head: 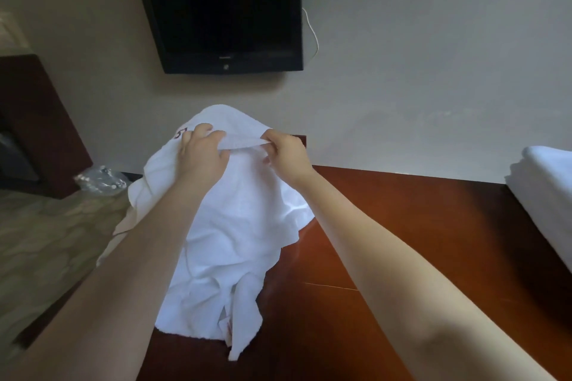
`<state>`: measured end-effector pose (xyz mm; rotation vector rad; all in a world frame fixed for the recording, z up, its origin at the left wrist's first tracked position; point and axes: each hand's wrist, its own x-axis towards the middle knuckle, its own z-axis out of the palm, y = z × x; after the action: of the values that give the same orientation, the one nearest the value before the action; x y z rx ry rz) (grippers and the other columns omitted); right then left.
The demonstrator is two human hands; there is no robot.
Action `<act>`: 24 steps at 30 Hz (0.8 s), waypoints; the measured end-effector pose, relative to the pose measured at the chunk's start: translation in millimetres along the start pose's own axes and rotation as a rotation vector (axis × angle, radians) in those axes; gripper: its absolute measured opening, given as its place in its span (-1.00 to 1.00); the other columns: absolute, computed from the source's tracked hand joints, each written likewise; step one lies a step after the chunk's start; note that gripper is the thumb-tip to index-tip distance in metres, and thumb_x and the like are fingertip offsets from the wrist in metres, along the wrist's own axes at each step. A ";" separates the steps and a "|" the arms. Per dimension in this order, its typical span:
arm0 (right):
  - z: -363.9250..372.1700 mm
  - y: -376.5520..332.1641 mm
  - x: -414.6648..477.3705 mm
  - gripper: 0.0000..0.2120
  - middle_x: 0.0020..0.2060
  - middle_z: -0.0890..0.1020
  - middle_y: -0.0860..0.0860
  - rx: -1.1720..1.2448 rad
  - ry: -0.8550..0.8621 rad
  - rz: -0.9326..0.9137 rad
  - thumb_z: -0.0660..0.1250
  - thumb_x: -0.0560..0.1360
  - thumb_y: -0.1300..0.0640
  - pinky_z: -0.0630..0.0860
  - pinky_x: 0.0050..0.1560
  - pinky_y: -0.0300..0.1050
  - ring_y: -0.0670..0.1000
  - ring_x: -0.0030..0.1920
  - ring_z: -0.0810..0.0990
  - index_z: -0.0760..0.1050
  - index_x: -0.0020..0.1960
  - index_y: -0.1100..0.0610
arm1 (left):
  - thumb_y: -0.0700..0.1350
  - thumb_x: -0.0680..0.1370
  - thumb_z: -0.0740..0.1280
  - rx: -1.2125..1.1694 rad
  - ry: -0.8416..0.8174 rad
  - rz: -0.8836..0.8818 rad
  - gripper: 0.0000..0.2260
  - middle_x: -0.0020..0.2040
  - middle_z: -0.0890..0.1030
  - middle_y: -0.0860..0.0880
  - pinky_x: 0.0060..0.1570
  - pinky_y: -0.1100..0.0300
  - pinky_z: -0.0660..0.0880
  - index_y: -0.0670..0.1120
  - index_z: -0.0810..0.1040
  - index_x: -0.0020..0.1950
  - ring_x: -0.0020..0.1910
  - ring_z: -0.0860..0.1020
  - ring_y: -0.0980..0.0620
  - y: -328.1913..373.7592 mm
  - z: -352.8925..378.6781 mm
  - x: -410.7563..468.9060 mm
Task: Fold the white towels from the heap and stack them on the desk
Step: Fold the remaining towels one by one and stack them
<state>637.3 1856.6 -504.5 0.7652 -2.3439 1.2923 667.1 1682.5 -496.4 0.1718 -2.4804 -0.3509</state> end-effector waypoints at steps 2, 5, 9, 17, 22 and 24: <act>-11.1 -4.3 -18.9 -0.81 -0.23 0.59 0.16 0.058 0.031 -0.003 0.12 0.55 0.35 0.50 -0.14 0.05 0.18 -0.15 0.61 0.52 -0.04 0.28 | -0.25 0.54 0.23 -0.036 0.030 0.086 -0.73 0.27 0.49 -0.11 0.21 0.02 0.31 -0.14 0.59 0.20 0.28 0.32 -0.21 9.3 -8.7 -8.0; -29.2 -10.8 -51.0 -0.85 -0.25 0.60 0.20 0.074 0.137 0.017 0.15 0.54 0.35 0.35 -0.30 -0.14 0.02 -0.35 0.46 0.51 -0.07 0.28 | -0.31 0.51 0.23 -0.108 0.031 0.200 -0.82 0.02 0.58 -0.18 0.04 0.00 0.39 -0.24 0.60 0.03 0.07 0.47 -0.22 27.2 -20.3 -23.5; -58.2 -18.3 -91.6 -0.85 -0.28 0.60 0.17 0.166 0.298 0.070 0.17 0.58 0.26 0.42 -0.25 -0.09 0.10 -0.26 0.54 0.48 -0.11 0.25 | -0.32 0.51 0.25 -0.141 0.037 0.194 -0.89 -0.13 0.58 -0.25 -0.06 -0.06 0.39 -0.31 0.57 -0.07 -0.06 0.50 -0.23 45.3 -32.9 -48.9; -132.3 -3.9 -174.5 -0.77 -0.41 0.39 0.00 0.193 0.668 0.294 0.13 0.60 0.16 0.26 -0.42 -0.31 -0.08 -0.40 0.30 0.38 -0.16 0.27 | -0.23 0.47 0.24 -0.319 -0.186 0.287 -0.90 -0.26 0.57 -0.13 -0.23 0.05 0.39 -0.20 0.52 -0.20 -0.24 0.47 -0.10 158.3 -55.6 -108.6; -187.4 20.7 -246.4 -0.83 -0.29 0.56 -0.12 0.119 0.701 0.363 0.14 0.51 0.23 0.35 -0.31 -0.49 -0.27 -0.30 0.49 0.49 -0.15 0.11 | -0.21 0.51 0.28 -0.435 -0.509 0.335 -0.89 -0.23 0.54 0.01 -0.22 0.18 0.45 -0.14 0.61 -0.07 -0.21 0.50 -0.02 220.0 -33.7 -169.8; -204.6 31.8 -278.0 -0.80 -0.20 0.61 -0.13 0.076 0.681 0.387 0.14 0.44 0.22 0.35 -0.24 -0.52 -0.28 -0.19 0.52 0.53 -0.12 0.10 | -0.19 0.54 0.28 -0.478 -0.624 0.346 -0.91 -0.29 0.48 0.04 -0.25 0.16 0.50 -0.12 0.57 -0.12 -0.27 0.50 -0.02 238.0 -17.8 -201.4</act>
<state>847.4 2124.5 -569.9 -0.1334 -1.9238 1.4961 829.3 1947.6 -527.5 -0.6470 -2.8508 -0.9410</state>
